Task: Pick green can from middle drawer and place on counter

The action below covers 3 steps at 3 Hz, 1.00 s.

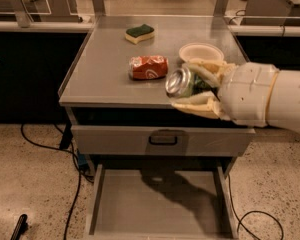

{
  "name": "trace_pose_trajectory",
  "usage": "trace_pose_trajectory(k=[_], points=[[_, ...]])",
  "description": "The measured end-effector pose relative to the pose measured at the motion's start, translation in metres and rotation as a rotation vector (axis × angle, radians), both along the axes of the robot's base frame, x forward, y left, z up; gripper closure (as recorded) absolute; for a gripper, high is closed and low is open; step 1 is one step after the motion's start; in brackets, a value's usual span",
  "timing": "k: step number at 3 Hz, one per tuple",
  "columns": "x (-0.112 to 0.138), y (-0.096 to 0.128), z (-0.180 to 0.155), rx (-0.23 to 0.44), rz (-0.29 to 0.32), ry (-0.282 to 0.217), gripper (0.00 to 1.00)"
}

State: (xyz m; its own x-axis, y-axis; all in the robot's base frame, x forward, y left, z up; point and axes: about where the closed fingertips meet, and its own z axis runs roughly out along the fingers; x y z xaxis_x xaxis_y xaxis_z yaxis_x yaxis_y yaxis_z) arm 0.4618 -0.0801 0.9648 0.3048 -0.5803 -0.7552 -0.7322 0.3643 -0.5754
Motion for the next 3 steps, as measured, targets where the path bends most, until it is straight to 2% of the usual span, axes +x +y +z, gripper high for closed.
trace_pose_trajectory(k=[1, 2, 3], points=[[0.004, 0.003, 0.013, 0.005, 0.005, -0.020, 1.00], [0.003, 0.006, 0.013, 0.007, 0.017, -0.019, 1.00], [0.000, 0.016, 0.016, 0.023, 0.123, -0.034, 1.00]])
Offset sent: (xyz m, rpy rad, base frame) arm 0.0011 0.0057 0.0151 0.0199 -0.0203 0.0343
